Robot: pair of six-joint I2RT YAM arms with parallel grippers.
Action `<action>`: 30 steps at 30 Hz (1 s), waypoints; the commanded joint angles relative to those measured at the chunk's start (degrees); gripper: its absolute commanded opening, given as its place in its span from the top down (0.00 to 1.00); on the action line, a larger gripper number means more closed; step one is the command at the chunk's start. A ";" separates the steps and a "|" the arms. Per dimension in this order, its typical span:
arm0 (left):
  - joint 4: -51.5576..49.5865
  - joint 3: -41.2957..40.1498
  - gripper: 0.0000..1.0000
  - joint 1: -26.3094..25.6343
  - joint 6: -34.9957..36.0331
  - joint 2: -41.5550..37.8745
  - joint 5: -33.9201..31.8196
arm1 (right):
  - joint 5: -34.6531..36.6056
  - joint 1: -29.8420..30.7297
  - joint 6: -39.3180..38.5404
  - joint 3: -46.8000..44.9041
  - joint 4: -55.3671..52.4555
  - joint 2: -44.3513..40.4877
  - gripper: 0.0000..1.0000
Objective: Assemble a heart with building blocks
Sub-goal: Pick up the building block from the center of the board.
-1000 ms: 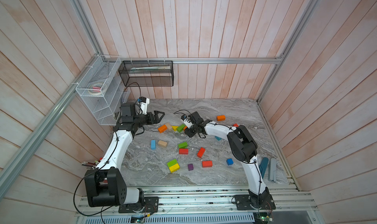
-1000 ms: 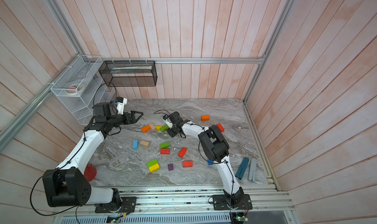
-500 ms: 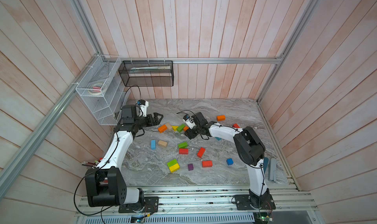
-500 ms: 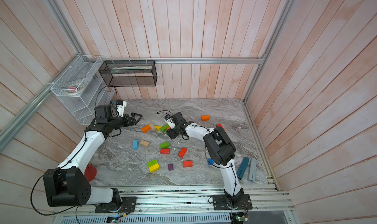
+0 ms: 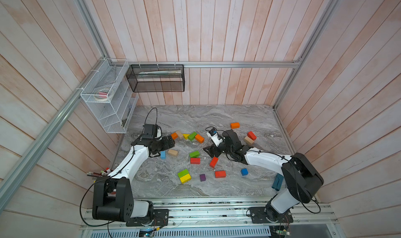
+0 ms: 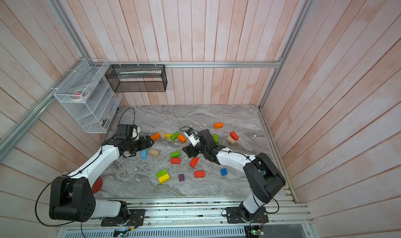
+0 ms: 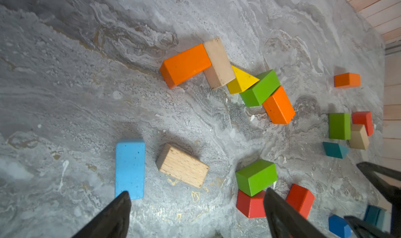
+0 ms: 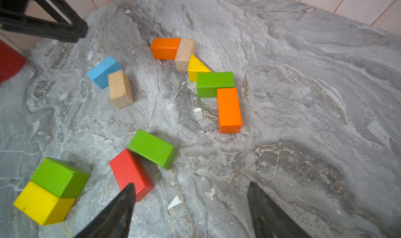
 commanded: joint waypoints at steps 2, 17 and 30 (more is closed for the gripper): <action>-1.64 -1.41 0.07 -3.28 -8.38 -0.61 -6.29 | -1.90 -0.11 2.90 -8.06 12.47 -5.07 0.19; -0.44 -1.02 0.19 -7.22 -17.12 5.96 -7.26 | -0.75 1.07 3.66 -18.02 21.65 -11.85 0.17; 2.34 -0.19 0.27 -7.25 -17.75 10.66 -8.28 | 3.16 1.01 4.02 -18.71 22.20 -11.98 0.19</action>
